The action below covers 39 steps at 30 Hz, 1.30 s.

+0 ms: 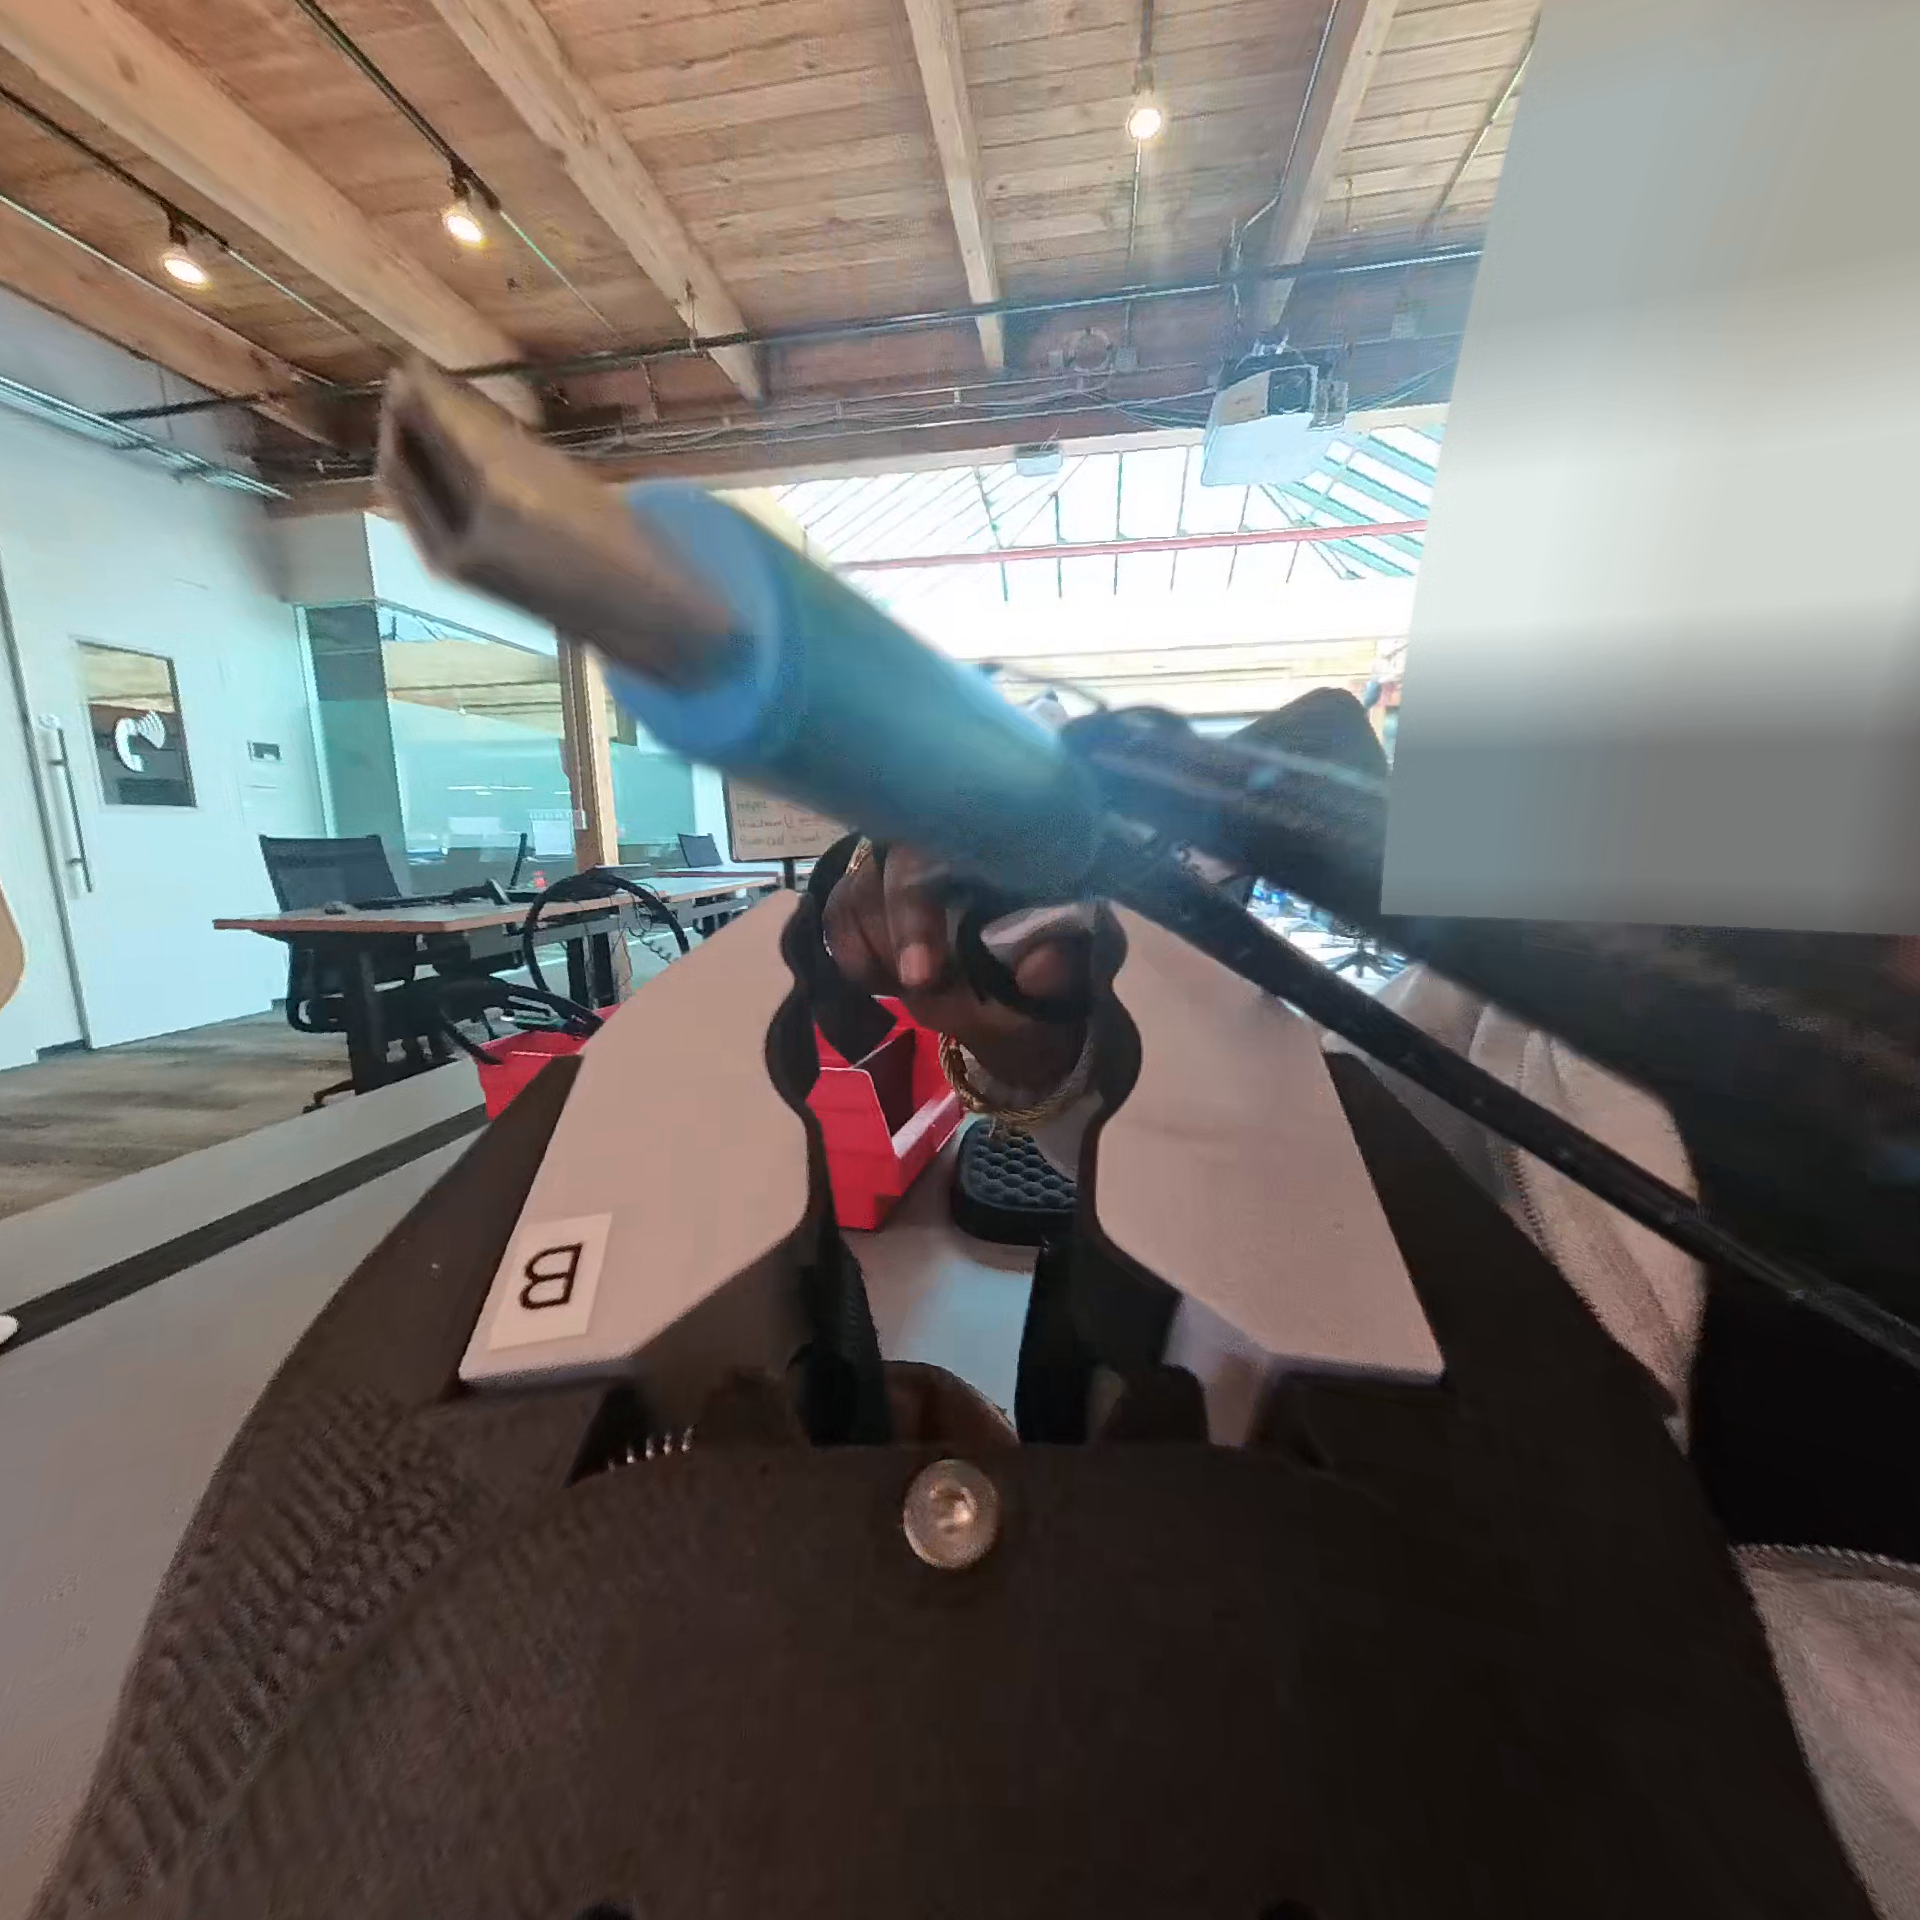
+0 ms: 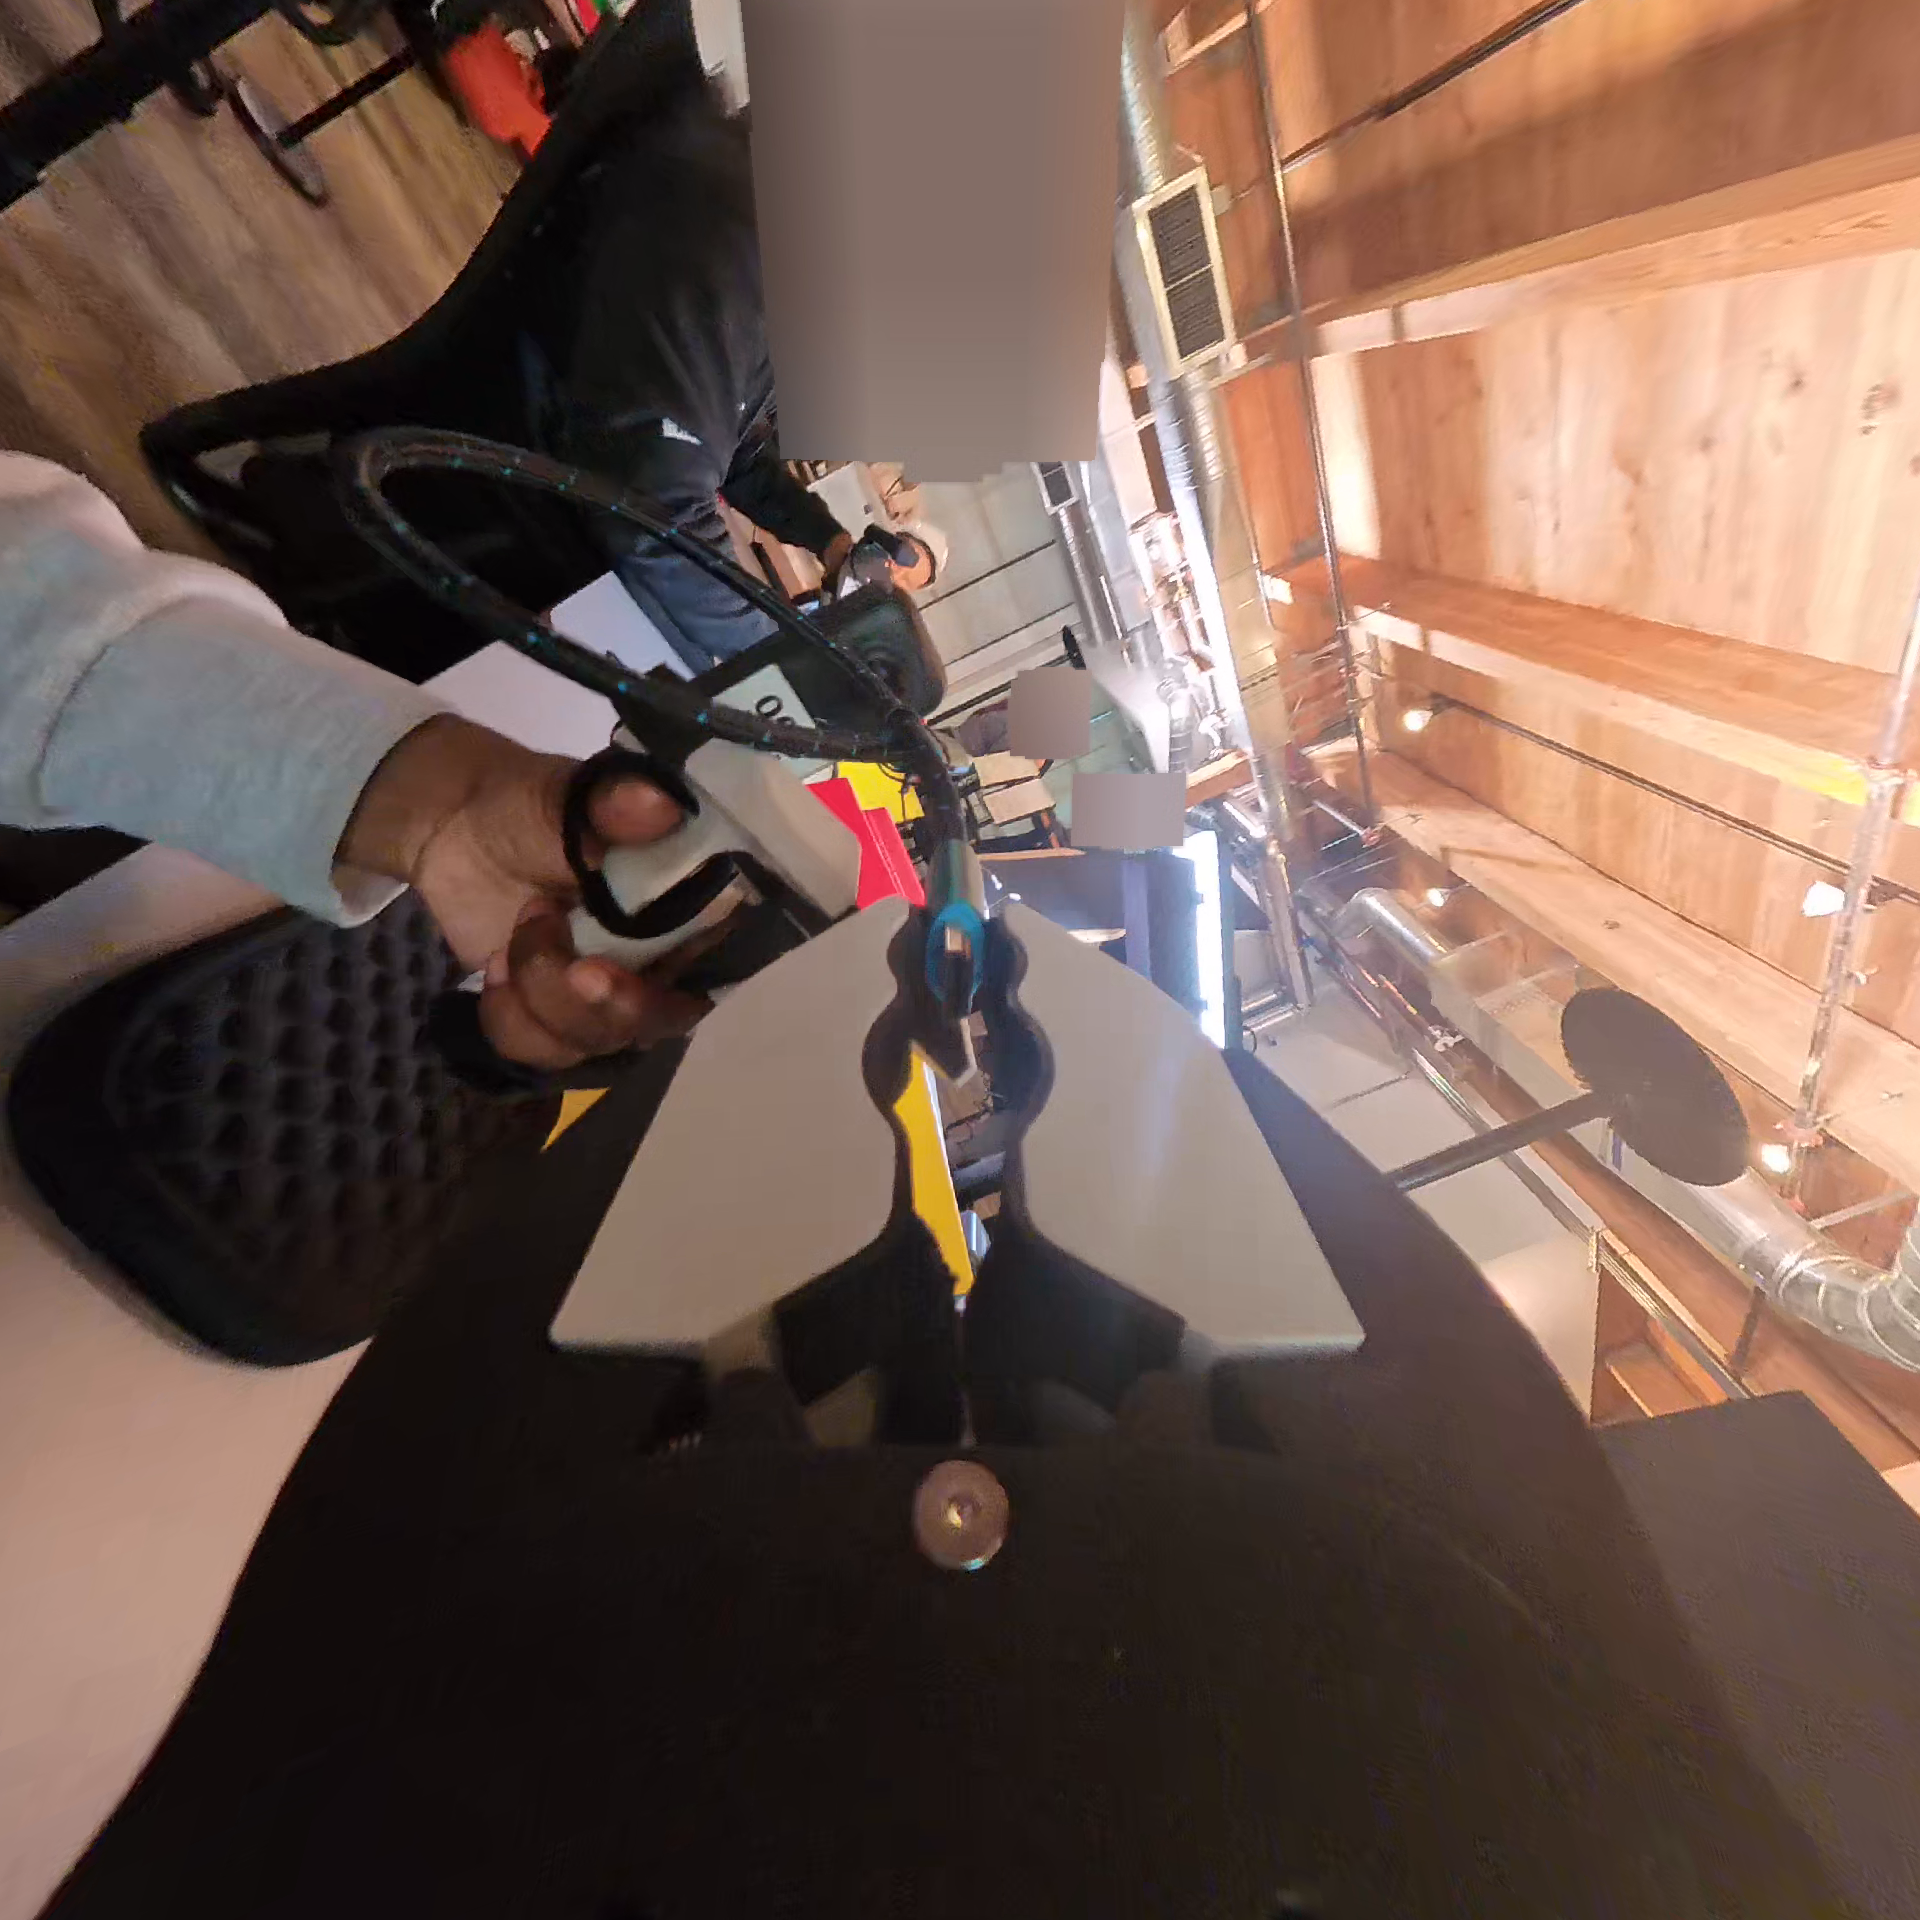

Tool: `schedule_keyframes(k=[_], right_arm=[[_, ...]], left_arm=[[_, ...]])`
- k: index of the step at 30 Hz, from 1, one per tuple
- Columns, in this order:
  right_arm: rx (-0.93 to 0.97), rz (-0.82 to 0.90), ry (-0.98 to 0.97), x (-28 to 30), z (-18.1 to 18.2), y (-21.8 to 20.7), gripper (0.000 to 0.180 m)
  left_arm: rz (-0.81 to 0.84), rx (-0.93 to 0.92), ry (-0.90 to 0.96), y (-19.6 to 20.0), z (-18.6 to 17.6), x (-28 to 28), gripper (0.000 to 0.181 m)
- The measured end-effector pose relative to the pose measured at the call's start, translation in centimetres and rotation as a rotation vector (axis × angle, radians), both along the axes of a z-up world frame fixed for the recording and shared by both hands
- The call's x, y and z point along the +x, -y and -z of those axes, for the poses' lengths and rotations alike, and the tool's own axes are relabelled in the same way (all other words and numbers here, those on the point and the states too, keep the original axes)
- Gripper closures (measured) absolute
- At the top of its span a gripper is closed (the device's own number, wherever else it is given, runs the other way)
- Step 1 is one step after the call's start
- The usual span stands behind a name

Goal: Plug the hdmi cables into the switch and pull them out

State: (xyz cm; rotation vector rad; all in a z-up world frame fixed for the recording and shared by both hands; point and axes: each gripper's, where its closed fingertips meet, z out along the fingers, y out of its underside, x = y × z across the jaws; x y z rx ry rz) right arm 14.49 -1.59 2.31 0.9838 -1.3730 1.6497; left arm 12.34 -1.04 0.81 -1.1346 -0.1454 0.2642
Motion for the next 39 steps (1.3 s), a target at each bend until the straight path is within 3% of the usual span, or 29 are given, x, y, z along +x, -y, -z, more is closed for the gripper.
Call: schedule_keyframes(k=[6, 9, 16, 19, 24, 26, 29, 33, 35, 39], right_arm=[[0.079, 0.042, -0.071, -0.4, 1.3, 0.3, 0.169], [0.068, 0.060, -0.135, -0.2, 1.4, 0.3, 0.169], [0.077, 0.327, -0.433, -1.6, 1.5, 0.3, 0.168], [0.081, 0.437, -0.500, -2.6, 1.3, 0.3, 0.168], [0.032, 0.554, -0.499, -4.1, 0.5, 0.2, 0.169], [0.014, 0.550, -0.445, -4.3, 0.5, 0.4, 0.169], [0.019, 0.547, -0.372, -4.5, 1.1, 1.0, 0.169], [0.062, 0.624, -0.373, -5.8, 1.9, 1.4, 0.168], [0.082, 0.662, -0.382, -6.3, 2.2, 1.5, 0.168], [0.176, 0.657, -0.301, -6.7, 3.6, 1.8, 0.169]], left_arm=[[0.107, -0.022, 0.029, -1.0, 0.2, 1.3, 0.136], [0.185, 0.017, 0.095, -1.1, -0.2, 1.8, 0.149], [0.119, -0.011, 0.124, -1.2, 0.4, 0.9, 0.152], [-0.032, -0.042, 0.060, -1.3, 0.6, -0.1, 0.148], [-0.455, -0.081, -0.154, -0.1, 0.3, -2.6, 0.132], [-0.680, -0.027, -0.294, 1.7, -0.6, -2.9, 0.139], [-0.799, -0.081, -0.491, 1.8, -0.6, -2.1, 0.149], [-0.594, -0.024, -0.403, 1.1, -0.1, -1.6, 0.140], [-0.585, -0.048, -0.385, 0.9, 0.4, -2.0, 0.139], [-0.582, -0.108, -0.483, 0.1, 1.4, -1.7, 0.160]])
